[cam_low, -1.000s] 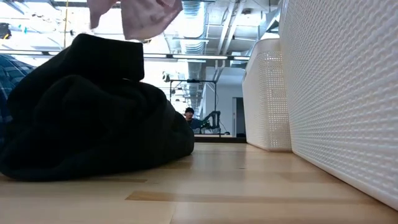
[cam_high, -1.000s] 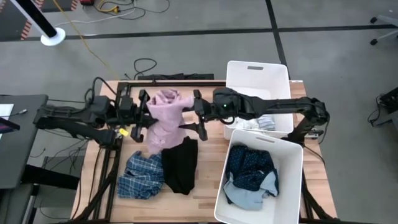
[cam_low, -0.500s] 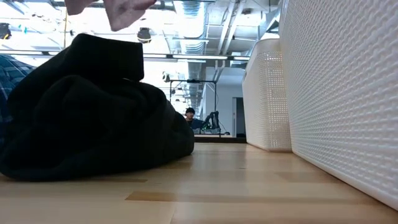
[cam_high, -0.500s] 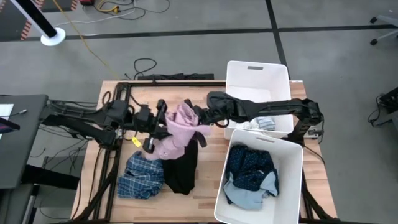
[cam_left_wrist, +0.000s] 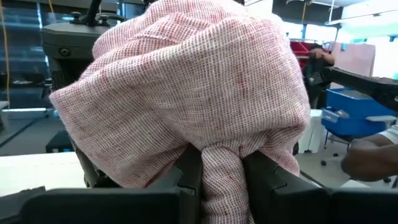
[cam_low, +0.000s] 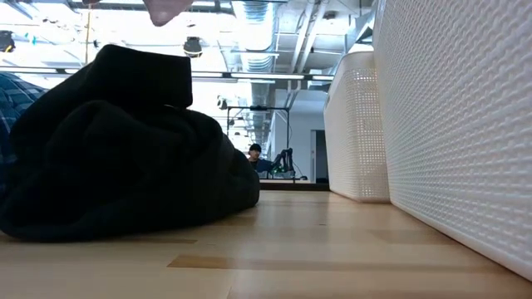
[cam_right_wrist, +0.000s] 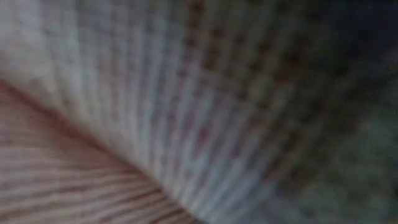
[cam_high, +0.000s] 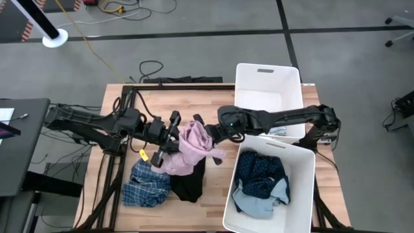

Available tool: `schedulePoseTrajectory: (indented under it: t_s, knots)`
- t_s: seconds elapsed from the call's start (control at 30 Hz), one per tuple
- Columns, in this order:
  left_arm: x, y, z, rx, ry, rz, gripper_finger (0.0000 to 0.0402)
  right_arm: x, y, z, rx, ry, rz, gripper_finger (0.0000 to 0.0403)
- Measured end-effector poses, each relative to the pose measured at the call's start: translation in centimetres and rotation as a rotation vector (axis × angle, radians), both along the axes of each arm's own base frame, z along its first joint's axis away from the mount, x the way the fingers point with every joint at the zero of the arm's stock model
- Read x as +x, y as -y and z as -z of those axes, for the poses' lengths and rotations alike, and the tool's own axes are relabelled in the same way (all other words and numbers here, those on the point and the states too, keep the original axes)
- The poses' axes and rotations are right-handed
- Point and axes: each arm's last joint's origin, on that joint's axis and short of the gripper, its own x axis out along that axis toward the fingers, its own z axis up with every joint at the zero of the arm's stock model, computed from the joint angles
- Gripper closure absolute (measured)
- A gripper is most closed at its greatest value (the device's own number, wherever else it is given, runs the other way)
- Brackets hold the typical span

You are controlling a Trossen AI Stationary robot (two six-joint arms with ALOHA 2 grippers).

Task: Sort clothes
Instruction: Put the pink polo in the bottom laundry bin

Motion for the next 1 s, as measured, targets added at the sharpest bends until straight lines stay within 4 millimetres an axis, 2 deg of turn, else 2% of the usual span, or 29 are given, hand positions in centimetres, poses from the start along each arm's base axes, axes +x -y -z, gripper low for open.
schedulePoseTrajectory:
  t_s: [0.1,0.33,0.6,0.8,1.0]
  knots:
    - [0.0,0.2,0.1,-0.003,-0.008,-0.002,0.0339,0.0,0.0,0.0,-0.004,0.000,-0.002,0.0365]
    - [0.0,0.4,0.4,0.011,-0.038,-0.003,0.0266,0.0,0.0,0.1,-0.024,0.001,-0.006,0.0365]
    - [-0.2,0.2,1.0,0.097,-0.101,-0.092,0.0205,-0.4,0.1,0.5,-0.051,-0.055,0.010,0.0365]
    - [-1.7,-0.4,0.4,0.142,-0.110,-0.197,0.0165,-1.9,0.3,-1.0,-0.082,-0.047,0.038,0.0366]
    - [-4.0,-1.1,0.0,0.157,-0.160,-0.268,0.0144,-3.8,0.4,-2.9,-0.106,-0.011,0.034,0.0366]
